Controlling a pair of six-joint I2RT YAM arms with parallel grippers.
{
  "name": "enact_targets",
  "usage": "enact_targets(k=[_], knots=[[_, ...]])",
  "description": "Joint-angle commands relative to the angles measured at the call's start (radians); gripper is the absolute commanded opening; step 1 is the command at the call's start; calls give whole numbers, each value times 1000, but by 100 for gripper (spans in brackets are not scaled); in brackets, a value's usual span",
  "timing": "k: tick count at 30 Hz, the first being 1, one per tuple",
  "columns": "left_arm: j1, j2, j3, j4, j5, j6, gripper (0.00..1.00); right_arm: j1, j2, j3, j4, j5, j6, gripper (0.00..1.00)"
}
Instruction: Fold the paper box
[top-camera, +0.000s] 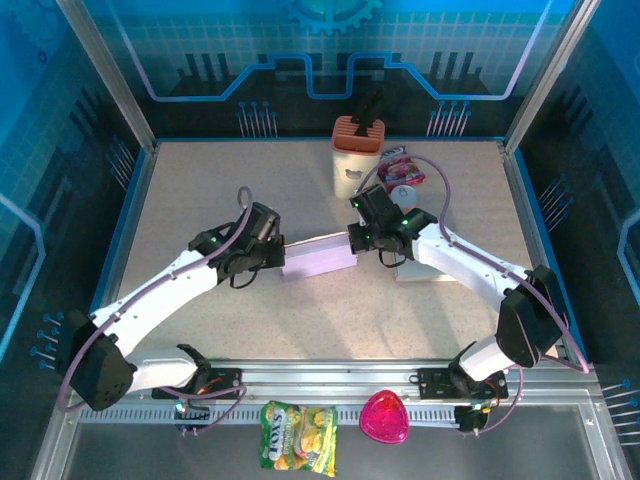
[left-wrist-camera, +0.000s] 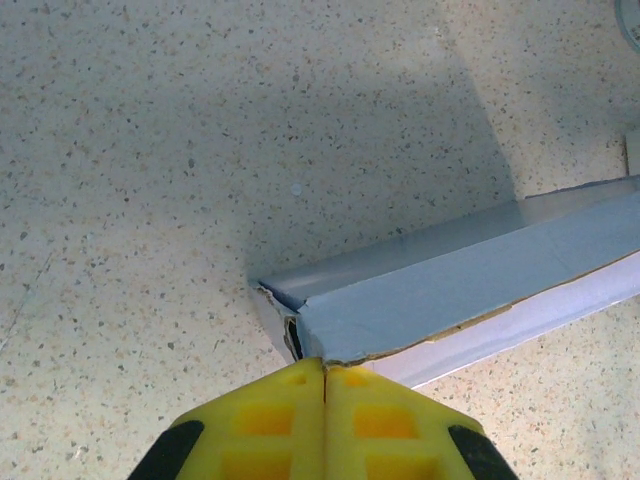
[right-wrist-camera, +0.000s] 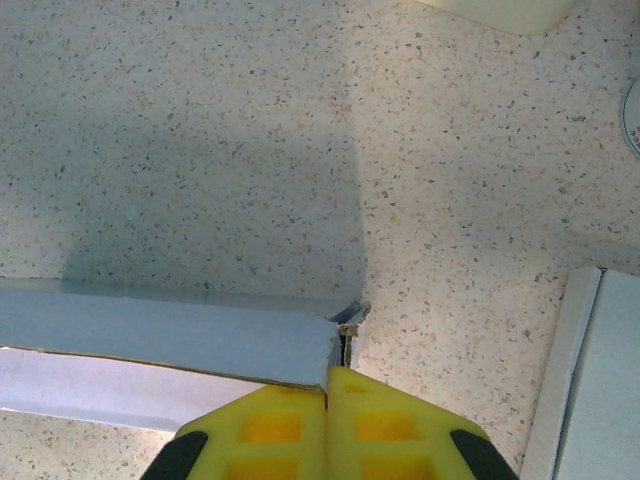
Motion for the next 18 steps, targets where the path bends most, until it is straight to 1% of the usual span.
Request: enact_targets(k=[1,8,13,14,16,18], knots=[[-2,-22,-54,64,32,48,0,27,12,-30,-41,-29,2,0],[-7,-21,-115,120,25,54,0,32,15,-45,-27,-26,1,0],[-17,-34,-131,108,-13,44,0,33,0,-39,-39,-21,8,0],[-19,-37,-133,104,-23,43,0,33,-8,-41,-41,-20,13,3],[-30,-38,-133,97,-45,38,0,35,-36,-50,-44,-19,23,13],[-41,-38,-134,92,-70,33,0,33,-83,-71,-40,-30,48,26]])
